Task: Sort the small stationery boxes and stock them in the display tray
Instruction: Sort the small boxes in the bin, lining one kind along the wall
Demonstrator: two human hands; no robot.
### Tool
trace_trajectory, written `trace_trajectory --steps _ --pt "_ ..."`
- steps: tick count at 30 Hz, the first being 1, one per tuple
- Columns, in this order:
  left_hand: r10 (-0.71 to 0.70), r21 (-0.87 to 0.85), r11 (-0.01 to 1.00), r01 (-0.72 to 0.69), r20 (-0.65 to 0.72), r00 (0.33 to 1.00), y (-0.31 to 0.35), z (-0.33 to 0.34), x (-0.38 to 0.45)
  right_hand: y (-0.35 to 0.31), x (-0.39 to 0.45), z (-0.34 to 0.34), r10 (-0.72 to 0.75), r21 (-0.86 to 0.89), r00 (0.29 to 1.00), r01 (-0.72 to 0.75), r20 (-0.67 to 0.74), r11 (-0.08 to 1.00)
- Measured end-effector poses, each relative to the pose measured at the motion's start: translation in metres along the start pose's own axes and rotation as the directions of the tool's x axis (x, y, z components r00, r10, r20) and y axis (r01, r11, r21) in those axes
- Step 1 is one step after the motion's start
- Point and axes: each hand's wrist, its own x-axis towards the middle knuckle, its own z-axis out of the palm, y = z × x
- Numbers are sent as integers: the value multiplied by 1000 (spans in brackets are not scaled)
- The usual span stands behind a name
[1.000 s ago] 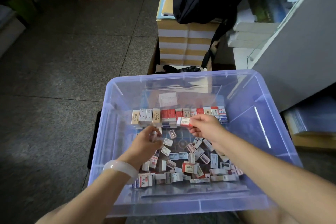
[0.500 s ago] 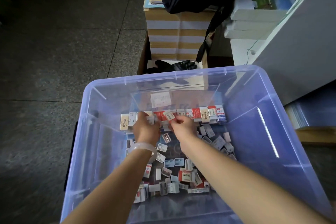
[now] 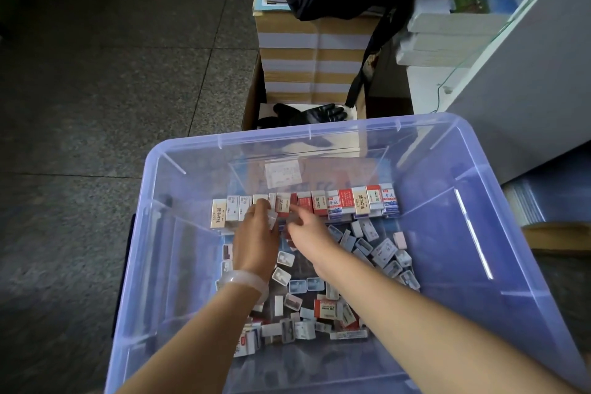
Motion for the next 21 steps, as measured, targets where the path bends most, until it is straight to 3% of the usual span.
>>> trace_trajectory --steps 4,6,8,12,16,19,21 --pt "198 121 972 -203 50 979 -9 1 2 2 0 -7 -177 -246 984 166 -20 955" --pt "318 195 921 -338 125 940 -17 4 2 4 0 -10 -316 -530 948 283 30 799" --pt "378 289 861 -418 186 907 -24 4 4 5 -1 -12 -342 -722 932 316 116 615" --pt "315 459 781 -423 295 902 -21 2 2 6 -1 -19 -300 -898 946 233 120 374" --pt "216 608 678 -412 372 903 -15 7 -4 2 -3 -20 -316 -900 946 195 68 390" --pt "200 541 765 -350 317 927 -19 13 -5 2 -5 -20 -379 -829 925 236 32 506" --pt "263 430 840 -331 210 942 -20 11 -5 4 -4 -21 -445 -750 895 295 1 592"
